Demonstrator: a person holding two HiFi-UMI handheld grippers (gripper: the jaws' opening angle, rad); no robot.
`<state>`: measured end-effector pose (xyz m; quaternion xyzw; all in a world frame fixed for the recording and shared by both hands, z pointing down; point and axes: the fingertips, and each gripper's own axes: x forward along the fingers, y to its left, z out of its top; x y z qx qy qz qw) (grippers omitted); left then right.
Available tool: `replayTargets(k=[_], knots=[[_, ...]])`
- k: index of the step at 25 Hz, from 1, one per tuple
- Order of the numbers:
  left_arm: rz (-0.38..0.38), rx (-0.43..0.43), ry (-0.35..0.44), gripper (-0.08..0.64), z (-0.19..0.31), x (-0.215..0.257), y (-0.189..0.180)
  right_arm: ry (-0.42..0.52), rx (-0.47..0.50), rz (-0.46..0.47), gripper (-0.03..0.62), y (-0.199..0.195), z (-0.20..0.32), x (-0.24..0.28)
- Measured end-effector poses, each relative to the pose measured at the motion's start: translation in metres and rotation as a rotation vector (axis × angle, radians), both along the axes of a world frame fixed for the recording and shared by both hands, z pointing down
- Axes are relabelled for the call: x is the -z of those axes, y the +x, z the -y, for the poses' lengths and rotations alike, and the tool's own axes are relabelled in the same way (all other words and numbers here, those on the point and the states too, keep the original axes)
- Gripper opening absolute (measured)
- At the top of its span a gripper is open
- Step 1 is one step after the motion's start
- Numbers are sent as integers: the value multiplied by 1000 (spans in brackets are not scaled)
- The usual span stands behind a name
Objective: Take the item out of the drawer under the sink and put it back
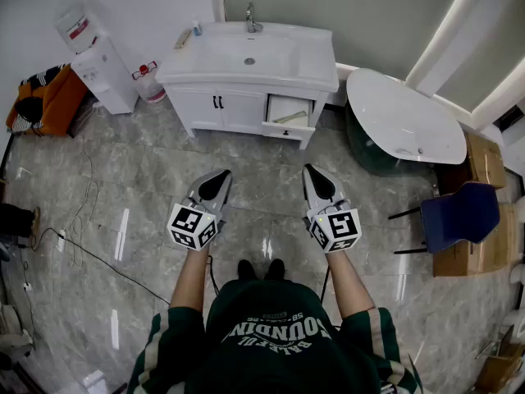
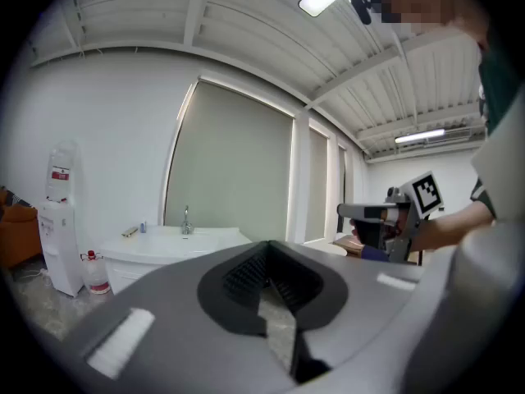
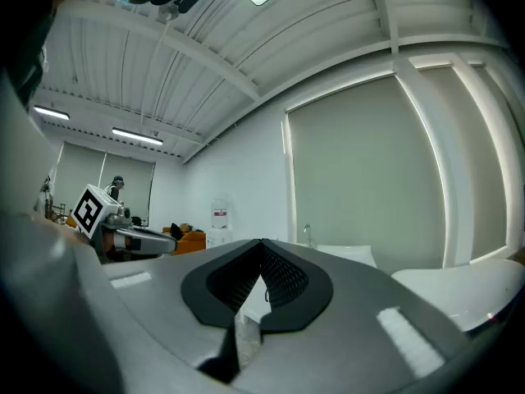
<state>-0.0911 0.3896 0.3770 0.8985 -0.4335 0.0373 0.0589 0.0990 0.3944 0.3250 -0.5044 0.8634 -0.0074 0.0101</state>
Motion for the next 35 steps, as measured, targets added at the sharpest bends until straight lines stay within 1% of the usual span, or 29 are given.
replayTargets(k=[8, 14, 22, 27, 31, 35], knots=[[-7, -9, -3, 49, 6, -1, 11, -9, -2, -3, 2, 7, 6, -1], [-7, -4, -7, 49, 8, -3, 16, -18, 18, 7, 2, 8, 9, -5], [-2, 7, -11, 49, 19, -6, 33, -28, 51, 15, 2, 21, 18, -11], [-7, 21, -11, 49, 26, -6, 44, -39, 67, 15, 2, 31, 27, -15], [-17, 34, -26, 49, 31, -16, 51, -63, 79, 10, 2, 38, 34, -27], [-24, 32, -29, 49, 49, -22, 49, -68, 77, 8, 2, 38, 52, -32]])
